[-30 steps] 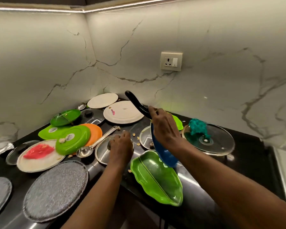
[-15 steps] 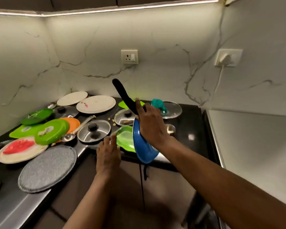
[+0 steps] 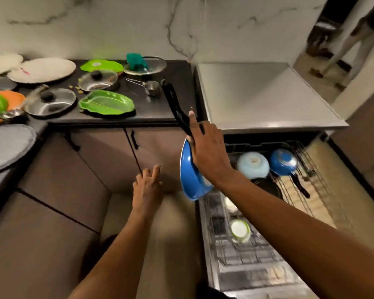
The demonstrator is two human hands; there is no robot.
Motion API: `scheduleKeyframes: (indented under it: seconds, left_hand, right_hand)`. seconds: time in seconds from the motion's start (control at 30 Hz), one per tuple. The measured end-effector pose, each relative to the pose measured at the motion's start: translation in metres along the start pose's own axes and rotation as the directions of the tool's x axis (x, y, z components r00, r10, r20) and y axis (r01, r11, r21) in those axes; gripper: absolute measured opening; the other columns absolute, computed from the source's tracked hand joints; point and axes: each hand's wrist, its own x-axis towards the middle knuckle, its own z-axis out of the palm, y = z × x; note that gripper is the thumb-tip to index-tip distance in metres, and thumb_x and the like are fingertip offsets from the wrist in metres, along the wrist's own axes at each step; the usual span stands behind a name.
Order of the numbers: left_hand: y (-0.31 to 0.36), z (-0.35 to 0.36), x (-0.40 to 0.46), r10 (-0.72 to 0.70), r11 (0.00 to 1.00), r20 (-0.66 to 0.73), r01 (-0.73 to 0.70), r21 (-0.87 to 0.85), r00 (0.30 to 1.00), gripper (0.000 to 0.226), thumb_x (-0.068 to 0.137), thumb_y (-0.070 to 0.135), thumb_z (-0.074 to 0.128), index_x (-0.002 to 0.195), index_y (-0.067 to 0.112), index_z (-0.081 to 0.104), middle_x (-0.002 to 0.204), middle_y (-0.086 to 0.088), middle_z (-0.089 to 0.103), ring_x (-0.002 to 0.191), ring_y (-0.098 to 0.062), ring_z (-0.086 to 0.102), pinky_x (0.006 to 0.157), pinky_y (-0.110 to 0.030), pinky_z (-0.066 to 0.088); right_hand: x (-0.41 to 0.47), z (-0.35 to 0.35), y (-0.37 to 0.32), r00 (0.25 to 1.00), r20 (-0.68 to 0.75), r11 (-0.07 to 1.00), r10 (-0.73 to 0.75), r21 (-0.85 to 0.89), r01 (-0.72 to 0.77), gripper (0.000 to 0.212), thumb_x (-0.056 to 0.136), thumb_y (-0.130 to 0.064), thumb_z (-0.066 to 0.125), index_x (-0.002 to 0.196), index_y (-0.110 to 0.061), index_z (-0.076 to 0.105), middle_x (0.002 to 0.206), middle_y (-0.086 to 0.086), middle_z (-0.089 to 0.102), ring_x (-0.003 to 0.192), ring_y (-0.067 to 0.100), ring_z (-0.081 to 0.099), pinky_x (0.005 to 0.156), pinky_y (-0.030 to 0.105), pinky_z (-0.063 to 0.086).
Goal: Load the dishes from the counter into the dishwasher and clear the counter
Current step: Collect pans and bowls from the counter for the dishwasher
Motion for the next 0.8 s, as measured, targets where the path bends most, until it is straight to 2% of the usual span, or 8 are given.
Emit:
scheduleKeyframes:
  seconds: [0.1,0.23,0.33,0.47,0.63,0.8]
  left_hand:
    - [0.046,0.032,-0.021,0.069,0.997,0.064,-0.067,-0.022,0.996,0.060,0.097,0.026,0.051,0.150,0.022,0.023,0.139,-0.012,0.040,0.118,-0.030,0.043,0.097,-0.044,0.040]
    - [0.104,0.069,-0.040,0.171,0.985,0.121,-0.169,-0.032,0.978,0.057,0.094,0.022,0.051,0.147,0.016,0.030,0.131,-0.015,0.044,0.111,-0.035,0.045,0.091,-0.048,0.042]
    - [0.147,0.100,-0.054,0.199,0.980,0.166,-0.194,-0.044,0.966,0.053,0.091,0.016,0.051,0.142,0.013,0.037,0.126,-0.017,0.047,0.105,-0.038,0.046,0.086,-0.049,0.044]
    - [0.204,0.150,-0.073,0.200,0.977,0.257,-0.211,0.015,0.946,0.056,0.089,0.025,0.055,0.142,0.017,0.037,0.126,-0.013,0.047,0.106,-0.036,0.048,0.085,-0.045,0.044]
    - [0.267,0.224,-0.092,0.189,0.980,0.384,-0.195,-0.024,0.904,0.053,0.093,0.030,0.054,0.142,0.019,0.037,0.140,-0.010,0.042,0.121,-0.034,0.044,0.097,-0.044,0.041]
    - [0.318,0.277,-0.105,0.201,0.974,0.499,-0.228,-0.006,0.843,0.046,0.095,0.032,0.048,0.138,0.015,0.042,0.135,-0.009,0.049,0.115,-0.032,0.050,0.089,-0.041,0.044]
  right_hand:
    - [-0.051,-0.014,0.046,0.994,0.053,0.990,0.099,-0.107,-0.093,0.057,0.094,-0.024,0.037,0.145,0.000,0.038,0.099,0.020,0.056,0.084,0.035,0.052,0.074,0.043,0.043]
    - [-0.108,-0.034,0.108,0.974,0.143,0.969,0.174,-0.199,-0.144,0.057,0.093,-0.024,0.032,0.144,0.002,0.039,0.096,0.020,0.056,0.080,0.037,0.052,0.065,0.042,0.040]
    - [-0.146,-0.050,0.159,0.952,0.189,0.949,0.240,-0.252,-0.190,0.054,0.093,-0.018,0.043,0.143,0.001,0.039,0.097,0.019,0.055,0.080,0.035,0.050,0.065,0.041,0.035]
    - [-0.190,-0.064,0.232,0.921,0.231,0.932,0.314,-0.260,-0.252,0.054,0.093,-0.014,0.054,0.143,0.002,0.039,0.098,0.019,0.054,0.081,0.034,0.050,0.070,0.043,0.041]
    - [-0.222,-0.063,0.325,0.887,0.284,0.922,0.364,-0.242,-0.301,0.056,0.094,-0.013,0.058,0.144,0.001,0.038,0.098,0.019,0.054,0.082,0.033,0.050,0.072,0.046,0.045]
    - [-0.237,-0.042,0.394,0.848,0.348,0.911,0.400,-0.251,-0.326,0.059,0.093,-0.014,0.060,0.145,-0.001,0.036,0.103,0.021,0.055,0.087,0.034,0.052,0.080,0.047,0.046]
